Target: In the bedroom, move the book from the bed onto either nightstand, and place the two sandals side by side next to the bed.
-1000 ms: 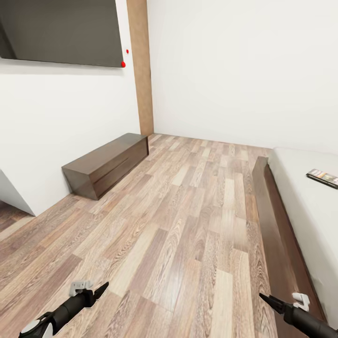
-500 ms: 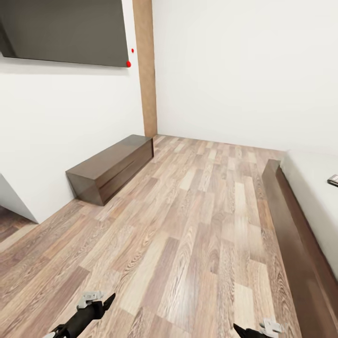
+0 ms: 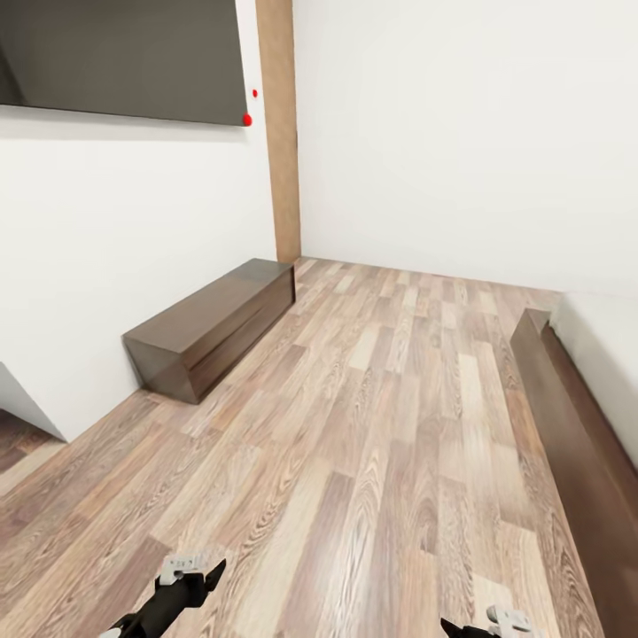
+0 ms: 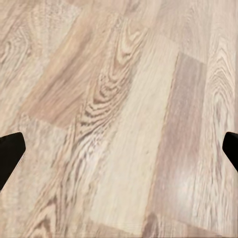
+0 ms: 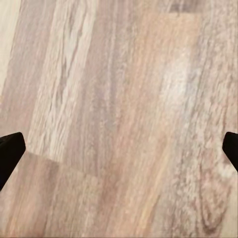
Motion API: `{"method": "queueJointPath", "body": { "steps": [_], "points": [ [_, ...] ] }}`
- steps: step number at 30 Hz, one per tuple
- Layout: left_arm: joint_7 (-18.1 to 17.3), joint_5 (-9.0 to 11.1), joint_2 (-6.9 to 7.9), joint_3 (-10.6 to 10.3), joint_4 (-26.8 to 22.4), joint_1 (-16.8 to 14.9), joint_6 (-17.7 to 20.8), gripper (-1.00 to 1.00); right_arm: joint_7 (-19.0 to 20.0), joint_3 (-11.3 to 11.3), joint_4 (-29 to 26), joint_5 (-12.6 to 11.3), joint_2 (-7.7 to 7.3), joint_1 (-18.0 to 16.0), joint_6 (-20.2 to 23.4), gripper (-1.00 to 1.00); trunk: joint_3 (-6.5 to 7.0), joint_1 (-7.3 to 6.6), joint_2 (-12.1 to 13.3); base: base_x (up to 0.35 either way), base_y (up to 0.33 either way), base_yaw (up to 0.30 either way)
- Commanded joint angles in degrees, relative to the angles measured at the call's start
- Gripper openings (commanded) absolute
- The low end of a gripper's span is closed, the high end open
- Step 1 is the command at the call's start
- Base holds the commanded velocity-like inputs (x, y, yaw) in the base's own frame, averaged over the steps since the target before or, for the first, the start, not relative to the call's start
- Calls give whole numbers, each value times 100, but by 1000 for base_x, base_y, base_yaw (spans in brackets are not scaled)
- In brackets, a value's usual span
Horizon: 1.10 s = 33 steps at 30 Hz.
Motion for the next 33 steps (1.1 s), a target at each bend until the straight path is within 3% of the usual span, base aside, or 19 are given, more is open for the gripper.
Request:
{"method": "queueJointPath", "body": {
  "steps": [1,14,19,33],
  "points": [
    [-31,-60,-4,14,5,-6,-33,100,18,-46,1,61,0,-4,-30,100,-5,2,-2,333,9,0],
    [-30,-59,-5,-54,5,-6,-36,100,22,-50,-18,65,-1,-4,-30,100,-5,2,-2,319,1,0],
    [-30,-53,-5,-51,5,-6,-41,100,26,-43,-38,70,-1,-4,-30,100,-5,2,-2,50,0,-99],
    [-30,-52,-12,-51,5,-6,-42,100,26,-38,-70,79,-6,-4,-30,100,-5,2,-2,3,0,-266]
  ]
}}
